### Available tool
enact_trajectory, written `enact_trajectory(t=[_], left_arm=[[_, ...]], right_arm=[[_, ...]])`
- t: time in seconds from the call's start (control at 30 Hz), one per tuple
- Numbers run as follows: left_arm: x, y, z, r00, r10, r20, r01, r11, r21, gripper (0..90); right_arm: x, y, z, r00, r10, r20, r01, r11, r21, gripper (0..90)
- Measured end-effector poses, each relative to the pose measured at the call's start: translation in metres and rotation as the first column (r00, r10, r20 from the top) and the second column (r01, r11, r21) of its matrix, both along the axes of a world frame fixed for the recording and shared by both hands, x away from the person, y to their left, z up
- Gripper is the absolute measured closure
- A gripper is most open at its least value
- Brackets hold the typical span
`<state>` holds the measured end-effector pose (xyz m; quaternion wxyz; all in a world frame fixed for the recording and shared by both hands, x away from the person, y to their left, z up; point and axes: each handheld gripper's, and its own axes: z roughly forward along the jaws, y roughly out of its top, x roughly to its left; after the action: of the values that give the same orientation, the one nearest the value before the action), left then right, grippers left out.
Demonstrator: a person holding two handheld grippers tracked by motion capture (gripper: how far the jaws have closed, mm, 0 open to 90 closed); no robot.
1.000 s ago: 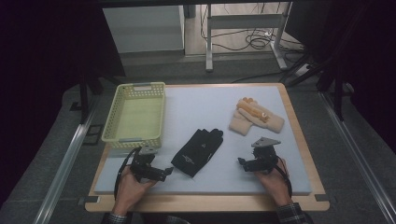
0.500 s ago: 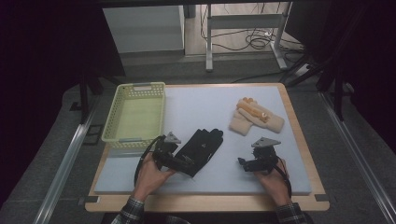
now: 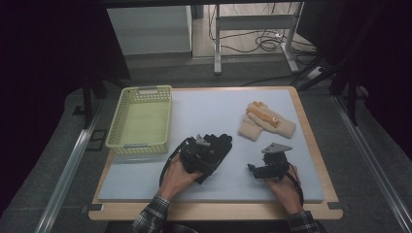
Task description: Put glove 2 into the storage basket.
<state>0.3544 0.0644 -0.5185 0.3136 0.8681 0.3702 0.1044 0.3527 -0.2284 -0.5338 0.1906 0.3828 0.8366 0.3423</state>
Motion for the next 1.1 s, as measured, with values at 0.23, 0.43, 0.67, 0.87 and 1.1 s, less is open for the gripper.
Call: enact_trajectory(t=[0.23, 0.43, 0.67, 0.87, 1.1], left_arm=[[-0.003, 0.003, -0.010, 0.9993, 0.024, 0.030, -0.027, 0.9965, 0.079, 0.0], [-0.005, 0.005, -0.010, 0.9970, 0.064, 0.043, -0.068, 0.9929, 0.098, 0.0], [-0.003, 0.004, -0.011, 0.9973, 0.074, -0.002, -0.073, 0.9948, 0.071, 0.0], [-0.008, -0.007, -0.012, 0.9976, 0.065, 0.024, -0.067, 0.9910, 0.116, 0.0], [-0.002, 0.006, -0.005, 0.9941, 0.106, 0.022, -0.107, 0.9892, 0.100, 27.4]], right_arm=[[0.000, 0.000, 0.000, 1.0000, -0.001, 0.000, 0.001, 1.0000, 0.000, 9.9], [0.000, 0.000, 0.000, 1.0000, 0.000, 0.000, 0.000, 1.0000, 0.000, 9.9], [0.000, 0.000, 0.000, 1.0000, 0.000, 0.000, 0.000, 1.0000, 0.000, 9.9], [0.000, 0.000, 0.000, 1.0000, 0.000, -0.001, 0.000, 1.0000, -0.001, 9.9], [0.000, 0.000, 0.000, 1.0000, -0.001, 0.000, 0.001, 1.0000, -0.001, 9.9]])
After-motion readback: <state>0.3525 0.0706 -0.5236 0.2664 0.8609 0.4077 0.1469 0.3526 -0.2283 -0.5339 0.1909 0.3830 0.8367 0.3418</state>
